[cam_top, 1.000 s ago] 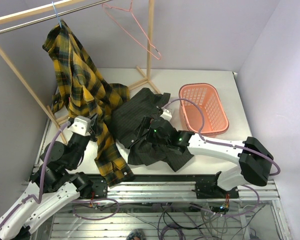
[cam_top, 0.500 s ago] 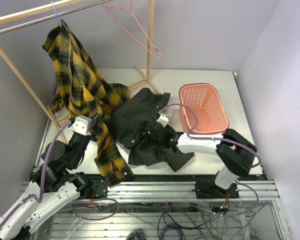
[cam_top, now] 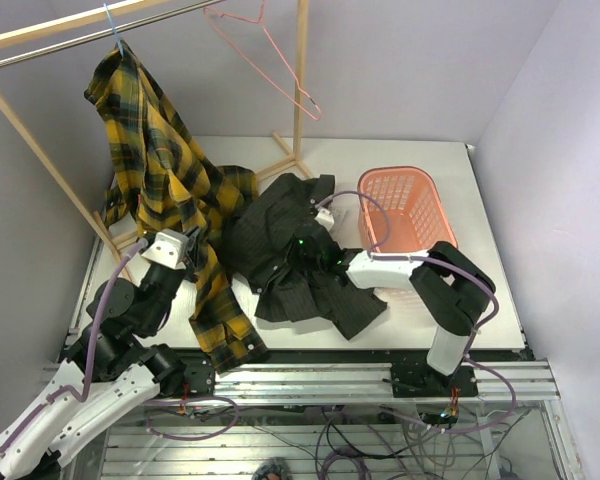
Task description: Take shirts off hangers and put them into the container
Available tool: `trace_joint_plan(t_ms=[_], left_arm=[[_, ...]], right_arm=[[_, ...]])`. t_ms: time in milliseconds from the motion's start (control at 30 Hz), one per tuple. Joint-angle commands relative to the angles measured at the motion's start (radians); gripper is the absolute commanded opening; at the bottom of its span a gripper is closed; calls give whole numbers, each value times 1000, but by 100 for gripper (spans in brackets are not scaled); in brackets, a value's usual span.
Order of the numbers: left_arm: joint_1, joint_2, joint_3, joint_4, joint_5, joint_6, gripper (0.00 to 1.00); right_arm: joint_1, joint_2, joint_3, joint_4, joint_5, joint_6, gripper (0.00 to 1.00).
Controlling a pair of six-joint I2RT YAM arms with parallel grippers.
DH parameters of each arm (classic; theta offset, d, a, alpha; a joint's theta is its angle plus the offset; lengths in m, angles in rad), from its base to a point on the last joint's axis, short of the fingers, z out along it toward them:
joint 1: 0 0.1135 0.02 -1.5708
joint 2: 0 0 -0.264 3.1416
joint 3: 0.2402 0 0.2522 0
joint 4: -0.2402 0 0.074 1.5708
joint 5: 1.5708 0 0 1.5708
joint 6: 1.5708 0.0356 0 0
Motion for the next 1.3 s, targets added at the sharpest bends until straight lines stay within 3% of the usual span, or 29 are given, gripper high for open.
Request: trace_joint_plan(t_ms=[0, 100, 300, 533, 733, 967, 1267], left_arm=[[9, 13, 24, 24, 20, -13, 20], [9, 19, 26, 23, 23, -13, 19], [11, 15, 26, 22, 18, -14, 20], [12, 14, 22, 32, 8, -8, 20], [15, 16, 23, 26, 7, -12, 20], [15, 13, 21, 26, 6, -14, 20], [15, 6, 23, 22, 13, -19, 20]], right_arm=[[-71, -60, 7, 91, -86, -101, 11], [-84, -113, 51, 46, -133, -171, 0], [-90, -286, 231, -172, -88, -322, 0], [-243, -509, 329, -309, -221, -319, 0], [-282, -608, 500, -434, -173, -376, 0], [-298, -601, 807, -572, -34, -450, 0], [-299, -356, 1394, -738, 171, -633, 0]])
